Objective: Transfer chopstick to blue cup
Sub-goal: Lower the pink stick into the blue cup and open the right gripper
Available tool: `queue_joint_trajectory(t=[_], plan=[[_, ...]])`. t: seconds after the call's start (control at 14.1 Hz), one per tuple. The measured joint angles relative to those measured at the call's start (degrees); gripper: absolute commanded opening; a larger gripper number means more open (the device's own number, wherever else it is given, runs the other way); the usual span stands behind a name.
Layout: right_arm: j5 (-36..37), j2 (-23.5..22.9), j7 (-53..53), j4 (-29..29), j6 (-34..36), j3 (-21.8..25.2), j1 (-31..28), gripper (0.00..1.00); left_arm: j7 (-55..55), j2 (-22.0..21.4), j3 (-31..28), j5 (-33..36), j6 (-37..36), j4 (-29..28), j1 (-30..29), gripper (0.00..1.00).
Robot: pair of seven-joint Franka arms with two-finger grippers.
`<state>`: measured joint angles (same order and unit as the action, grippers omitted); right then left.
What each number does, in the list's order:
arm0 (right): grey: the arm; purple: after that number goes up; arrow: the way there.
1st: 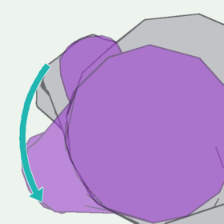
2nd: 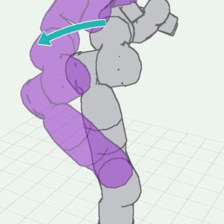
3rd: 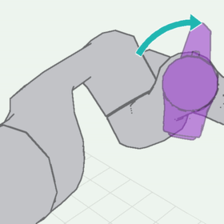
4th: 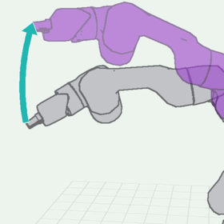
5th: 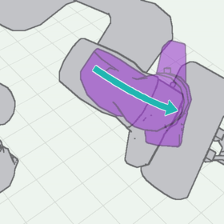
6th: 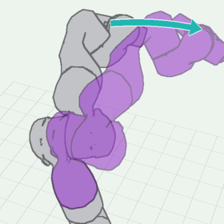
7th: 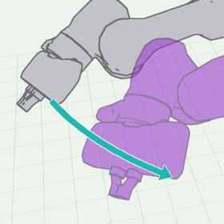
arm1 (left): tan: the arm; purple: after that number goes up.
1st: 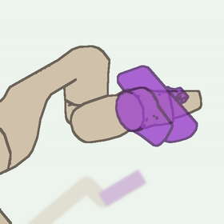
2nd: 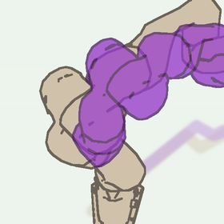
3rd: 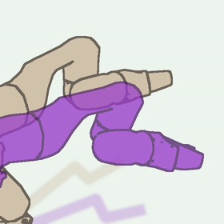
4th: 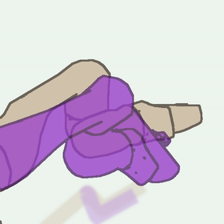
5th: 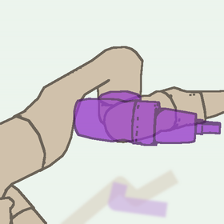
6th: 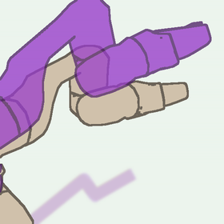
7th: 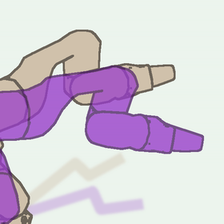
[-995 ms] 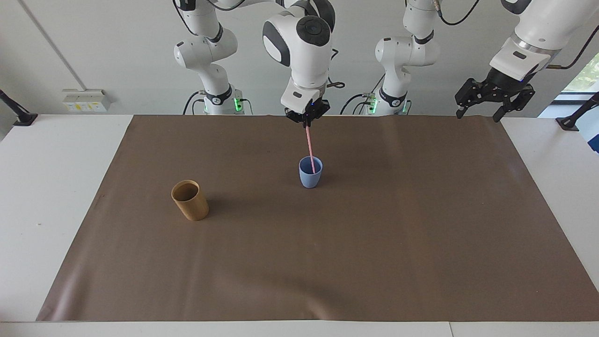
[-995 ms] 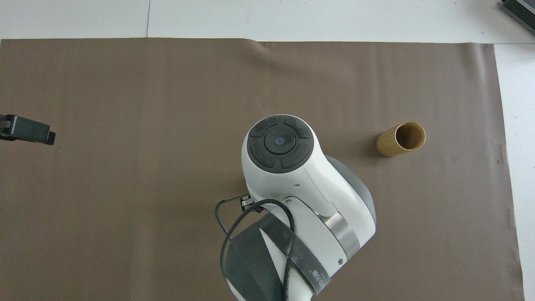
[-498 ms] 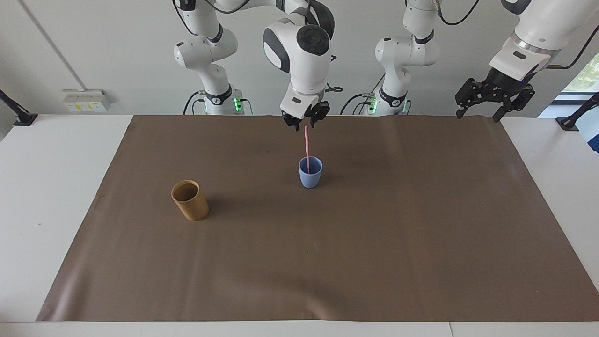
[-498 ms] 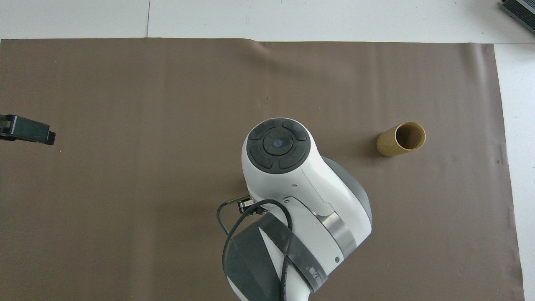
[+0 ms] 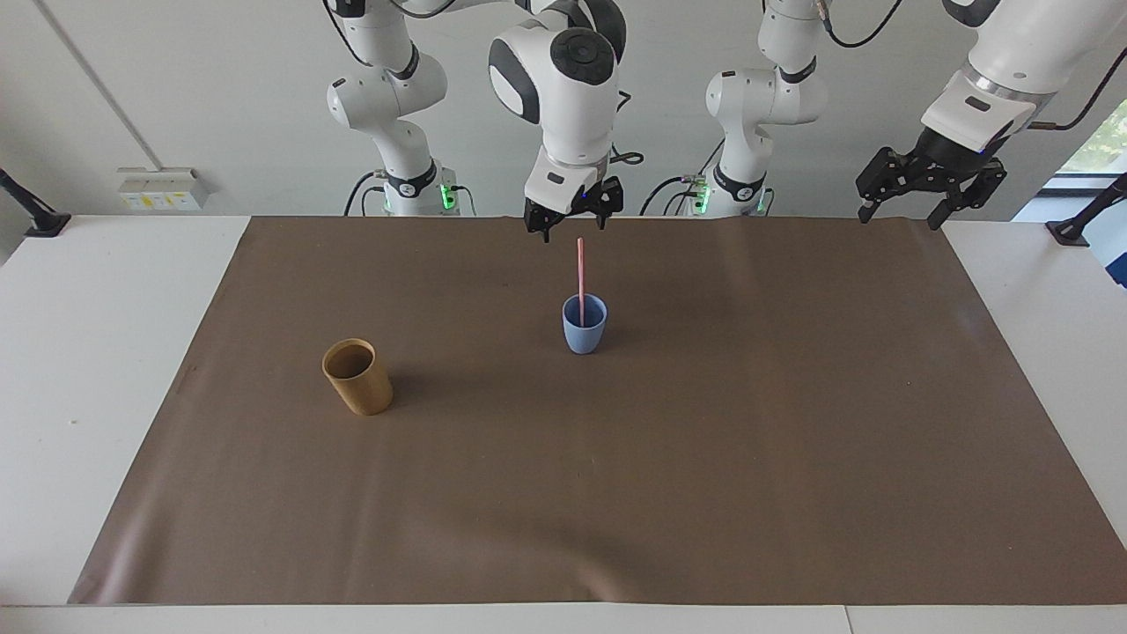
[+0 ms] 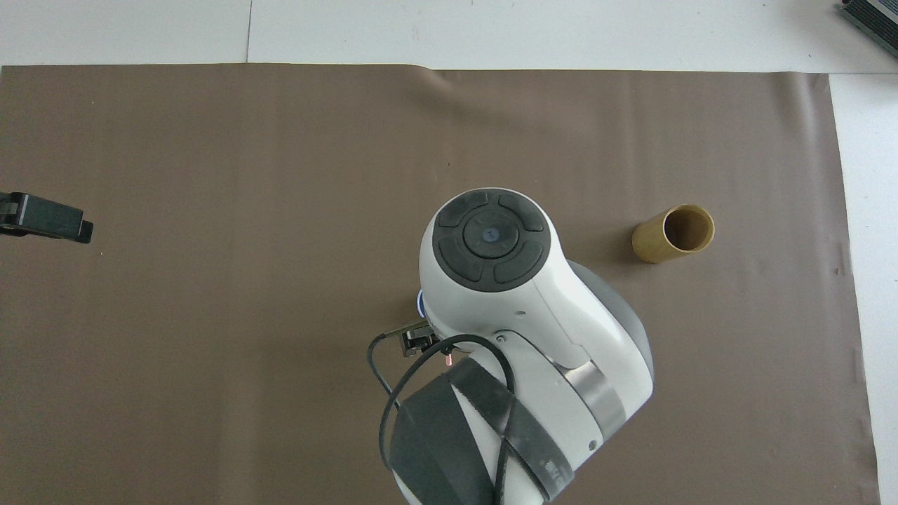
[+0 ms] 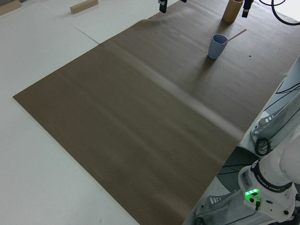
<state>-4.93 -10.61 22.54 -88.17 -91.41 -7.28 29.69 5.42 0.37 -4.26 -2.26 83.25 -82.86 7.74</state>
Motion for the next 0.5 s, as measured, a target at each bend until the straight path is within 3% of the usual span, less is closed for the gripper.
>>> queue_joint_trajectory(t=[0.5], plan=[[2.16,6.37,-1.15,0.93,-0.28,0.6,-11.44,1.0,0.0,-0.05,0.0,0.0,0.0,0.0,0.0,1.0]])
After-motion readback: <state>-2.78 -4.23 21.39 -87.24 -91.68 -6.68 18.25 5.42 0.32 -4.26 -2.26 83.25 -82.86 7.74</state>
